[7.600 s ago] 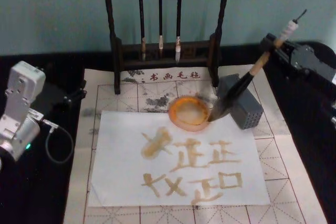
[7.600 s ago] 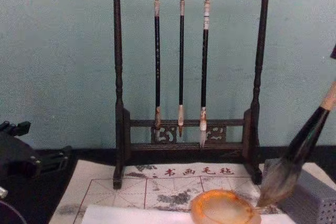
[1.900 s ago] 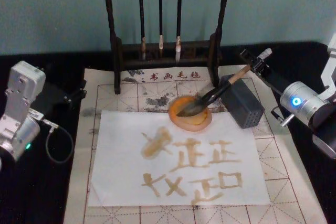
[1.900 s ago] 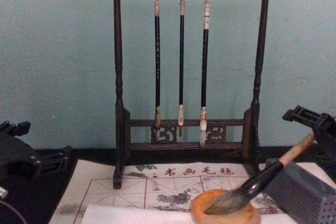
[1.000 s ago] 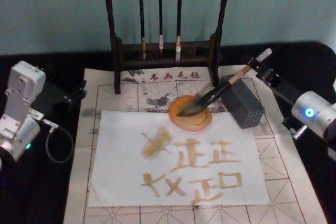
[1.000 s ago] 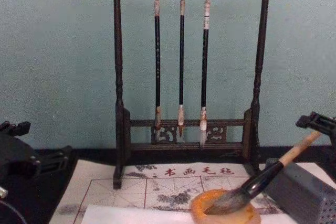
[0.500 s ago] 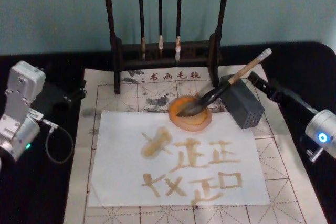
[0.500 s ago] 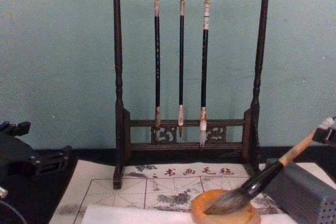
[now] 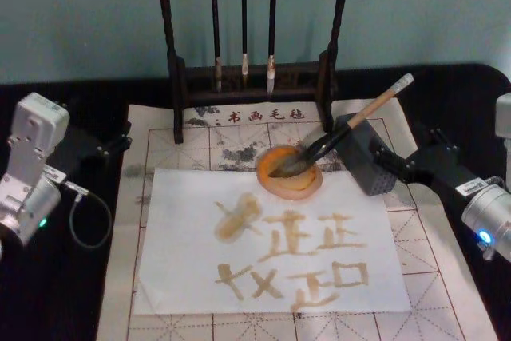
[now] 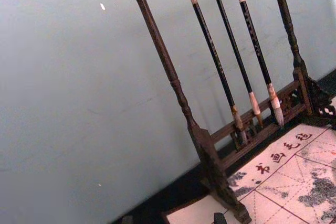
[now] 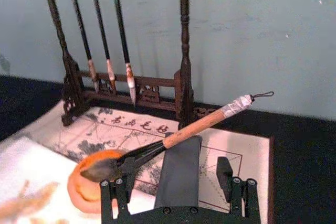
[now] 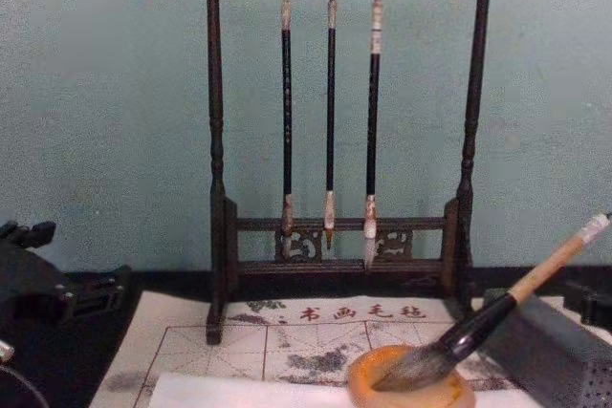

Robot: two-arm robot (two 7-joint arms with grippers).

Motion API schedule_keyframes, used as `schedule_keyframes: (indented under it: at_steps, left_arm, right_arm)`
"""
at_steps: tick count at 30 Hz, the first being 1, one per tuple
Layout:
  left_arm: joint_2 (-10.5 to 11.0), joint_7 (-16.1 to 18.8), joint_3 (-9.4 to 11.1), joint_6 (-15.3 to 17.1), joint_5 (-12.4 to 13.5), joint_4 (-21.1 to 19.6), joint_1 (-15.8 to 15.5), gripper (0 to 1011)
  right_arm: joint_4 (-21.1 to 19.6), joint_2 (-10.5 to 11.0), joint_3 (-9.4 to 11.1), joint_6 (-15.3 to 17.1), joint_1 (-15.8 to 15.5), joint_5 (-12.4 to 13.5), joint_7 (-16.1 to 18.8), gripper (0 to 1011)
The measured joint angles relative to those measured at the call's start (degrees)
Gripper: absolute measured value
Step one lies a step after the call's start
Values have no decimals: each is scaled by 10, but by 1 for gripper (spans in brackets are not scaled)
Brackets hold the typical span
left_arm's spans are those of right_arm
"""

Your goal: Pick up the brush from the inkstone, write on the paper, then place the brush back to its original position.

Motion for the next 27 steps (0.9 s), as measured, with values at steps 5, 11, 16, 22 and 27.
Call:
schedule_keyframes:
  at_steps: [5,11,16,22,27]
  left_arm:
    - [0,0,0,0,0,0,0,1001]
    - [0,0,0,0,0,0,0,1001]
    - [0,0,0,0,0,0,0,1001]
    - [0,0,0,0,0,0,0,1001]
    - [0,0,0,0,0,0,0,1001]
  right_arm:
    - [2,1,-9,-9,-1,-51,-9,1000]
    - [6,-2,-13,-14,-1,-80,-17,1000]
    - [6,-2,-13,-14,-1,-80,-16,1000]
    - [5,-1,-13,-14,-1,-78,-16,1000]
    - [5,-1,-13,-14,-1,-77,-15,1000]
